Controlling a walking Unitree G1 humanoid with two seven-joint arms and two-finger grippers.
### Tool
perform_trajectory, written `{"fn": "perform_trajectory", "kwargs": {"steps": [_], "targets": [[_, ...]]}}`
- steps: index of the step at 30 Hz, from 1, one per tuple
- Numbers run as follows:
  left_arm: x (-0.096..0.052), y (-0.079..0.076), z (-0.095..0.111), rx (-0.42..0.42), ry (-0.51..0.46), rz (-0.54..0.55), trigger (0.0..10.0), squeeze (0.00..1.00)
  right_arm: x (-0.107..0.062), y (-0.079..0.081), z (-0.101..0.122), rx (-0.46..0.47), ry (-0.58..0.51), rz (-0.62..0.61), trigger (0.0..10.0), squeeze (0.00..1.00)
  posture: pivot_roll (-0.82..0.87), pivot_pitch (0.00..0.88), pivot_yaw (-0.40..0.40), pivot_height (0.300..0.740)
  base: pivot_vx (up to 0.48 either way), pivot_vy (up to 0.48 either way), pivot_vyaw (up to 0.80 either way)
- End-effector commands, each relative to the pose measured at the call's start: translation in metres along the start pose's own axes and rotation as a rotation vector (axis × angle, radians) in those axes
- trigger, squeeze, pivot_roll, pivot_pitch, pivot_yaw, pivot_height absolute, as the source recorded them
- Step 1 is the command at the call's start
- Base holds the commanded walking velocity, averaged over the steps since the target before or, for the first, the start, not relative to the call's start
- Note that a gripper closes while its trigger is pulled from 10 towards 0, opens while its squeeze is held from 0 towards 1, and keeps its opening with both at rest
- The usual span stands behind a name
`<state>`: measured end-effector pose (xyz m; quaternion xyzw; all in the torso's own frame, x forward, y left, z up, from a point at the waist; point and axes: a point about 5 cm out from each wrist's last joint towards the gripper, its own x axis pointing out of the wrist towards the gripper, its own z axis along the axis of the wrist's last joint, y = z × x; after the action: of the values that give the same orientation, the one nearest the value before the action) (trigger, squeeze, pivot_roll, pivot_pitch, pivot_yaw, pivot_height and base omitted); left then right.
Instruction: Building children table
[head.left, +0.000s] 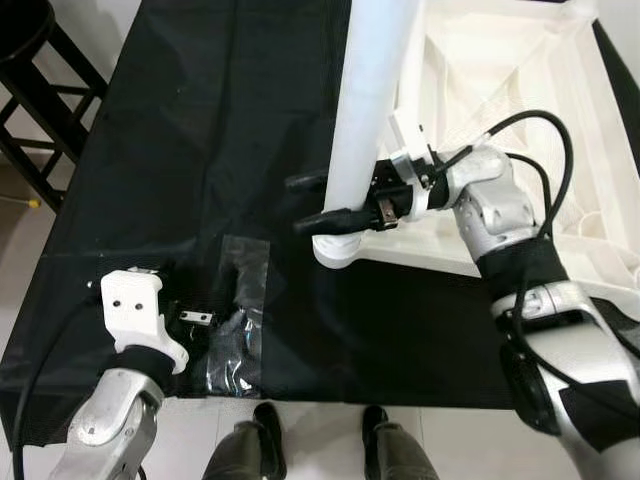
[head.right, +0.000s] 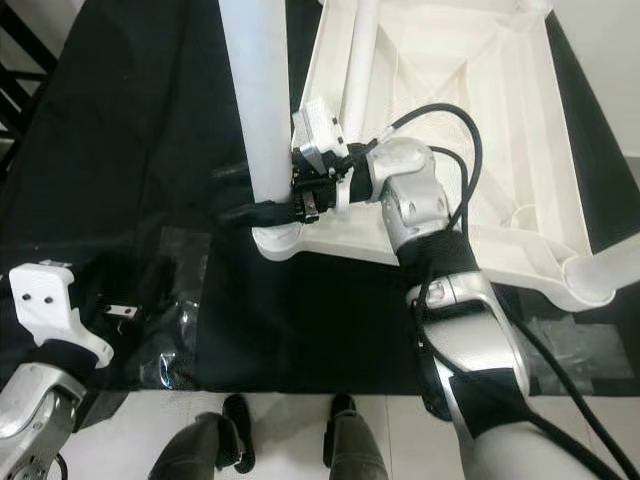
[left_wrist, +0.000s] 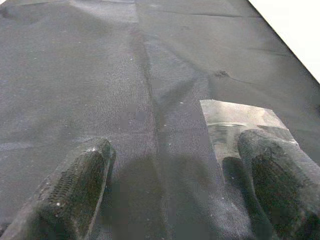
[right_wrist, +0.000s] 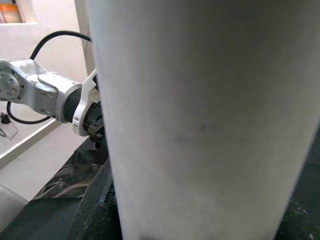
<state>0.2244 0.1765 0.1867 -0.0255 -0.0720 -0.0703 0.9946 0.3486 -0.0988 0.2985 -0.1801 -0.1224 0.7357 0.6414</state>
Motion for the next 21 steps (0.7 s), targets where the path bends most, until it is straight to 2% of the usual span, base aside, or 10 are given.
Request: {"fn": "perform_trajectory", "kwargs": {"steps": [1,9,11,12,13,15,16,17,20,21], "targets": [[-0.004,0.003,-0.007,-0.005,0.026,0.014,10.0,0.0,0.002,0.018,-0.042,0.156,0.059,-0.004,10.0,0.0,0.05,0.398,0.008,0.74,0.0,0.0,0.0],[-0.004,0.005,-0.006,-0.005,0.019,0.007,10.0,0.0,0.011,0.033,-0.063,0.258,0.15,-0.352,10.0,0.0,0.04,0.38,-0.014,0.74,0.0,0.0,0.0],[-0.004,0.005,-0.006,-0.005,0.019,0.007,10.0,0.0,0.011,0.033,-0.063,0.258,0.15,-0.352,10.0,0.0,0.04,0.38,-0.014,0.74,0.0,0.0,0.0],[-0.004,0.008,-0.004,-0.004,0.011,0.01,10.0,0.0,0.016,0.041,-0.072,0.306,0.201,-0.49,10.0,0.0,0.04,0.376,-0.02,0.74,0.0,0.0,0.0],[-0.004,0.012,0.003,-0.009,-0.006,0.0,10.0,0.0,0.02,0.053,-0.086,0.391,0.269,-0.827,10.0,0.0,0.05,0.374,-0.025,0.74,0.0,0.0,0.0],[-0.004,0.012,0.003,-0.009,-0.006,0.0,10.0,0.0,0.02,0.053,-0.086,0.391,0.269,-0.827,10.0,0.0,0.05,0.374,-0.025,0.74,0.0,0.0,0.0],[-0.004,0.015,0.007,-0.012,-0.018,-0.008,10.0,0.0,0.014,0.064,-0.094,0.462,0.335,-1.084,10.0,0.0,0.05,0.374,-0.025,0.74,0.0,0.0,0.0],[-0.001,0.026,0.022,-0.022,-0.056,-0.025,10.0,0.0,0.019,0.088,-0.099,0.494,0.37,-1.19,10.0,0.0,0.06,0.374,0.003,0.74,0.0,0.0,0.0],[-0.001,0.026,0.022,-0.022,-0.056,-0.025,10.0,0.0,0.019,0.088,-0.099,0.494,0.37,-1.19,10.0,0.0,0.06,0.374,0.003,0.74,0.0,0.0,0.0],[0.004,0.035,0.039,-0.03,-0.097,-0.068,10.0,0.0,0.027,0.099,-0.097,0.491,0.36,-1.224,10.0,0.0,0.06,0.355,0.021,0.74,0.0,0.0,0.0]]}}
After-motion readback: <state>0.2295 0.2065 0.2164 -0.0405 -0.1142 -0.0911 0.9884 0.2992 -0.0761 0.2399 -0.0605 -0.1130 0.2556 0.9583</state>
